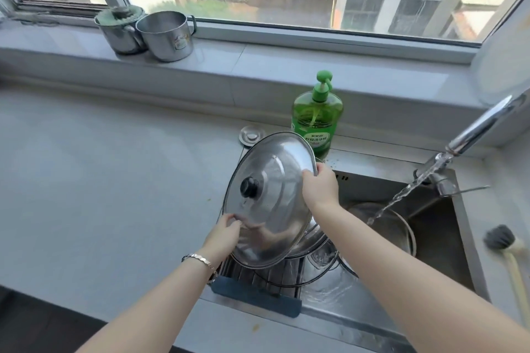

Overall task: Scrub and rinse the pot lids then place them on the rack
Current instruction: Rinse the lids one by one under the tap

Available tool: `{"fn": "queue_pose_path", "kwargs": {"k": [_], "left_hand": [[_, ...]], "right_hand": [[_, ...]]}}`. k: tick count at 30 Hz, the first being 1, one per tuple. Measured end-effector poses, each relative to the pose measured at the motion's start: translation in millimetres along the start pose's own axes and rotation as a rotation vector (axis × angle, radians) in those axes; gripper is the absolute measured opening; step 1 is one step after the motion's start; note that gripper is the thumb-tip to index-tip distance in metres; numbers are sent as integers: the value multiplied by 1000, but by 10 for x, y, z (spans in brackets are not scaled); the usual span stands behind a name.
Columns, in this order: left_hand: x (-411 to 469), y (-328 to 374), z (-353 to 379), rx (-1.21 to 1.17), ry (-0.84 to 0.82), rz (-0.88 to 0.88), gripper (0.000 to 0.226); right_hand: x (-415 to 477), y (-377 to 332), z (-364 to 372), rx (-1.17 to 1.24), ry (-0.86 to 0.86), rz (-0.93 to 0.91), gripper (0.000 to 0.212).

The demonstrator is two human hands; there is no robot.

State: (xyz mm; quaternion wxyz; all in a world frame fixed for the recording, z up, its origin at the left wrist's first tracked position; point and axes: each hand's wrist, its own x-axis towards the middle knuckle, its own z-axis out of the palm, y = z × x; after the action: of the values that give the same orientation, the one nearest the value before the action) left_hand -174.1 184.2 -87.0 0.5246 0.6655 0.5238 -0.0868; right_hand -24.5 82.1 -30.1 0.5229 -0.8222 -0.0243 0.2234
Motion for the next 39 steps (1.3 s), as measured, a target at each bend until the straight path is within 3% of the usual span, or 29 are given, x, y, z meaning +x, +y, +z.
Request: {"fn": "queue_pose_path", "kwargs": {"k": [6, 10, 17, 21, 25, 29, 32, 34, 39], "left_hand": [[44, -41, 82, 60, -3, 4, 39], [65, -76, 96, 86, 2, 10, 39], [46, -75, 69, 135, -6, 17, 47], [20, -99, 73, 174, 5, 23, 50], [-43, -9, 97, 245, 27, 117, 52], [-209, 235, 226, 357, 185, 316, 39], [-354, 464, 466, 373, 172, 528, 32], [-368, 620, 649, 470, 187, 580, 39], [-236, 802, 941, 603, 7, 184, 71]], "right_hand": [[65, 413, -178, -127, 22, 255, 15], [10, 447, -187, -233, 3, 261, 40], [-69, 456, -198, -577, -57, 186, 51], [-62, 504, -236, -543, -100, 223, 58], [-76, 522, -324, -505, -125, 212, 62], [-143, 588, -513, -484, -164, 126, 75], [-201, 719, -768, -510, -218, 74, 64], [-205, 853, -954, -539, -261, 74, 52], [-170, 1233, -1275, -541, -318, 161, 36]]}}
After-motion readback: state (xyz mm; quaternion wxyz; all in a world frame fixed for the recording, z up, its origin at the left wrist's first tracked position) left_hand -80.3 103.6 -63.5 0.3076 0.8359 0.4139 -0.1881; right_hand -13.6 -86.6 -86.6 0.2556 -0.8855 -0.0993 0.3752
